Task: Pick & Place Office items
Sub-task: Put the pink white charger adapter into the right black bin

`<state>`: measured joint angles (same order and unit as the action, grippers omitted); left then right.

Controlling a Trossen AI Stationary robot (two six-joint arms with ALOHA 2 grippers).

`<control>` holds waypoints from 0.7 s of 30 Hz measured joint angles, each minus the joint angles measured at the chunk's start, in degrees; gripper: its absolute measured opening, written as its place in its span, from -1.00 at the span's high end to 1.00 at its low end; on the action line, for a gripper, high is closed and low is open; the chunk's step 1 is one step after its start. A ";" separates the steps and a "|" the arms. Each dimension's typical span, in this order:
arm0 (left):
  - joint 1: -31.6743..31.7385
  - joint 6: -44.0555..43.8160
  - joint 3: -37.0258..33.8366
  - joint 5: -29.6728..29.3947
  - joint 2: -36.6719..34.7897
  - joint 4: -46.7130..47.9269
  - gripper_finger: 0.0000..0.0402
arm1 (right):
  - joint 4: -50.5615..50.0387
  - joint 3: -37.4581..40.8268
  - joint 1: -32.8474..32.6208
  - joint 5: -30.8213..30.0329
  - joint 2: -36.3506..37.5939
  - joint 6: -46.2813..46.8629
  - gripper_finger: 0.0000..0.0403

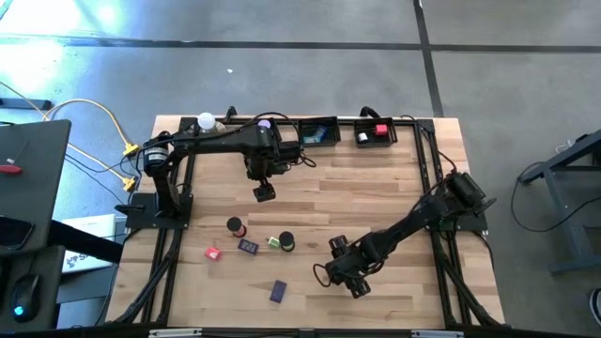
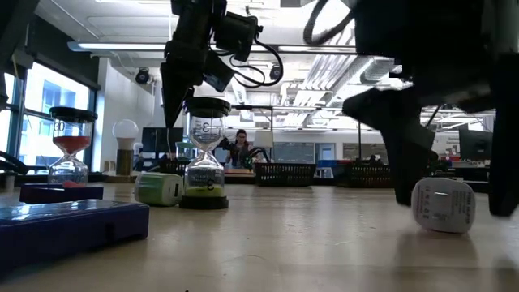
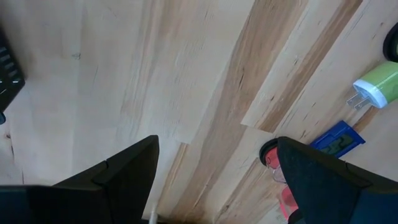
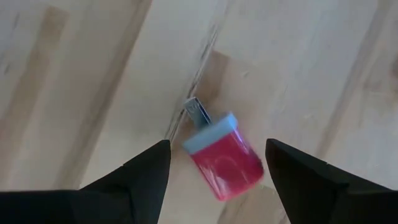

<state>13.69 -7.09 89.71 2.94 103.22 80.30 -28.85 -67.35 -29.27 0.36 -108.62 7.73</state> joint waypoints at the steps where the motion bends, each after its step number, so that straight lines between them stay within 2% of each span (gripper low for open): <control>1: 0.00 -0.13 0.00 0.00 0.00 0.06 -0.59 | -0.01 0.00 0.06 0.02 -0.51 -0.14 -0.25; 12: 0.00 -0.25 0.00 0.00 0.00 0.02 -0.59 | 1.65 -0.09 0.06 -0.46 -0.68 -1.57 -0.22; 21: -0.17 -0.33 0.00 -0.02 0.00 0.02 -0.59 | 0.21 -0.09 0.08 -0.29 -1.03 -0.58 0.09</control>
<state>13.52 -7.42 89.71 2.92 103.22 80.31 -28.64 -67.44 -29.19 0.07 -109.65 7.15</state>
